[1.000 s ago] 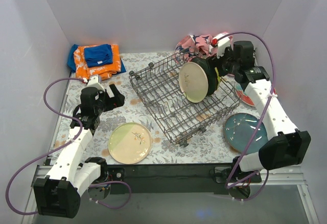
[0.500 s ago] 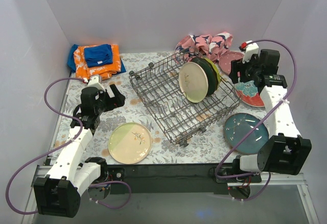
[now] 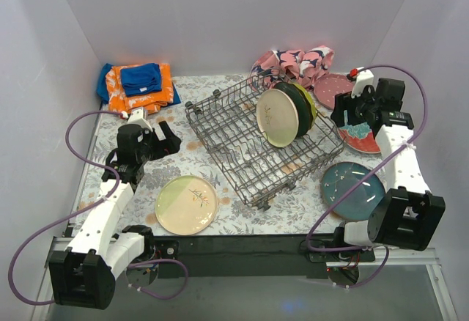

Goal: Load the plates into the dish rack
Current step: Grab a plate with the left arm

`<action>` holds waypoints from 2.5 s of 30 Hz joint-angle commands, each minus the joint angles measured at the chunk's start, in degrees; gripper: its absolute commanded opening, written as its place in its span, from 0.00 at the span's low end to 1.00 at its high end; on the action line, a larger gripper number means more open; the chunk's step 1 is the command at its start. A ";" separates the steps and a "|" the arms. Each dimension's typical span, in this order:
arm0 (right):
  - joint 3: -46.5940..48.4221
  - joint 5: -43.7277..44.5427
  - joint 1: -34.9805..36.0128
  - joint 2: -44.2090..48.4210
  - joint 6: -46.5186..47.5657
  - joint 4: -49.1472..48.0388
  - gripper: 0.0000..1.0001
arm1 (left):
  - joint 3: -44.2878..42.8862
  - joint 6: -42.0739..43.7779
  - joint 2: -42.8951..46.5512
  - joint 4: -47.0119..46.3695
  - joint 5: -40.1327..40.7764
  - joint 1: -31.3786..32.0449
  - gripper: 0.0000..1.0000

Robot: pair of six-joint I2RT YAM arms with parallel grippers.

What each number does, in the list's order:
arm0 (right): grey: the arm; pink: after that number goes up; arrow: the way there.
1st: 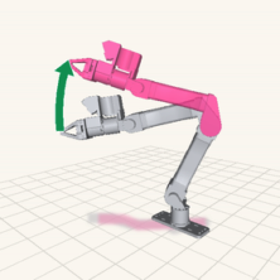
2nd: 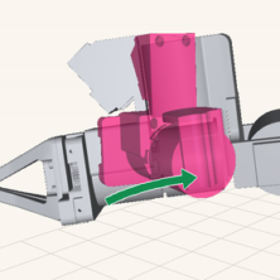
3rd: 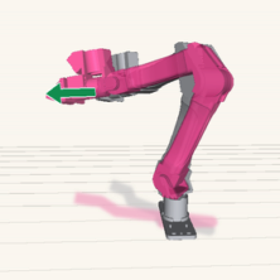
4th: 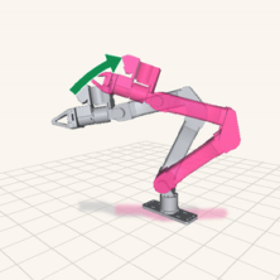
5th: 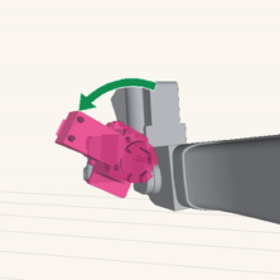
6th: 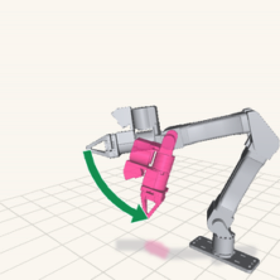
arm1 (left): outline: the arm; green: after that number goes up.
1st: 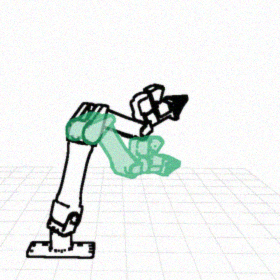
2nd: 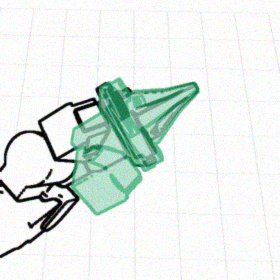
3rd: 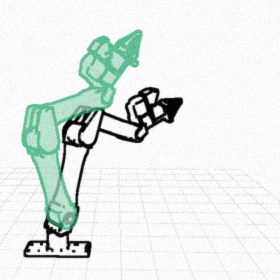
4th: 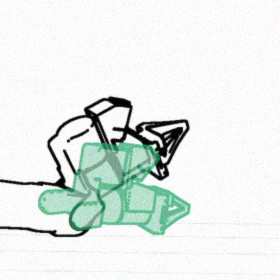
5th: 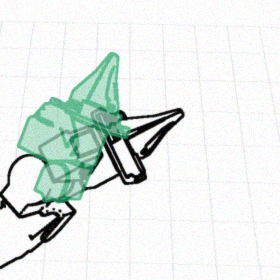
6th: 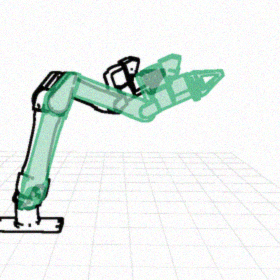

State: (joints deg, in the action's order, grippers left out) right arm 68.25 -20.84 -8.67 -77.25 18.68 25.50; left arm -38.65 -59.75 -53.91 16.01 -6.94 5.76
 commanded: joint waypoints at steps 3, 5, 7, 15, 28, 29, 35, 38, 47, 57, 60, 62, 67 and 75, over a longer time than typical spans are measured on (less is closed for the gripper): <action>3.29 -2.36 -1.88 -4.92 3.02 -1.59 0.77 | -0.98 1.12 -0.23 -0.37 -0.97 0.04 0.95; 5.48 -2.89 -1.97 -7.46 3.99 -1.59 0.77 | -0.98 1.04 -0.32 -0.37 -0.97 0.04 0.95; 7.85 -2.98 -1.97 -10.18 5.22 -1.41 0.77 | -0.90 1.04 -0.32 -0.37 -0.97 0.04 0.95; 13.04 -1.05 -1.97 -17.49 10.15 -2.90 0.75 | -1.07 1.12 -0.84 -0.37 -0.97 0.04 0.95; 9.46 0.71 -1.70 -23.21 25.68 -17.04 0.73 | -1.07 1.04 -1.99 -0.37 -1.06 0.04 0.95; 8.40 0.89 -1.62 -23.55 26.66 -19.06 0.73 | -1.07 1.04 -2.16 -0.28 -1.06 0.04 0.95; 8.66 -0.69 -1.35 -26.80 35.17 -21.36 0.71 | -1.07 1.04 -2.78 -0.37 -0.97 0.04 0.94; 9.18 -1.13 -1.09 -28.73 37.30 -22.16 0.70 | -0.98 1.04 -2.95 -0.37 -0.88 0.04 0.94; 15.59 -1.48 -0.56 -35.94 40.21 -20.32 0.67 | -1.07 1.12 -3.48 -0.37 -0.79 0.04 0.95; 23.59 -2.97 -0.12 -42.63 41.09 -14.52 0.64 | -1.16 1.21 -4.01 -0.45 -1.76 0.04 0.95; 26.57 -4.56 0.05 -44.65 41.79 -10.56 0.63 | -1.16 1.12 -4.01 -0.54 -2.02 0.04 0.94; 27.46 -4.91 0.14 -45.70 41.88 -8.98 0.62 | -1.07 1.04 -3.92 -0.63 -2.72 0.04 0.94; 28.60 -3.60 0.14 -47.11 38.81 -8.62 0.60 | -0.81 0.86 -4.19 -1.59 -5.71 0.04 0.94; 29.66 -3.77 0.32 -48.34 37.13 -8.53 0.58 | -0.81 0.24 -6.38 -2.30 -10.64 -0.05 0.93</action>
State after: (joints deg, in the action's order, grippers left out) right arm 94.76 -23.77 -8.73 -124.25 56.64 16.69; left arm -38.68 -59.51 -59.96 14.55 -14.48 5.76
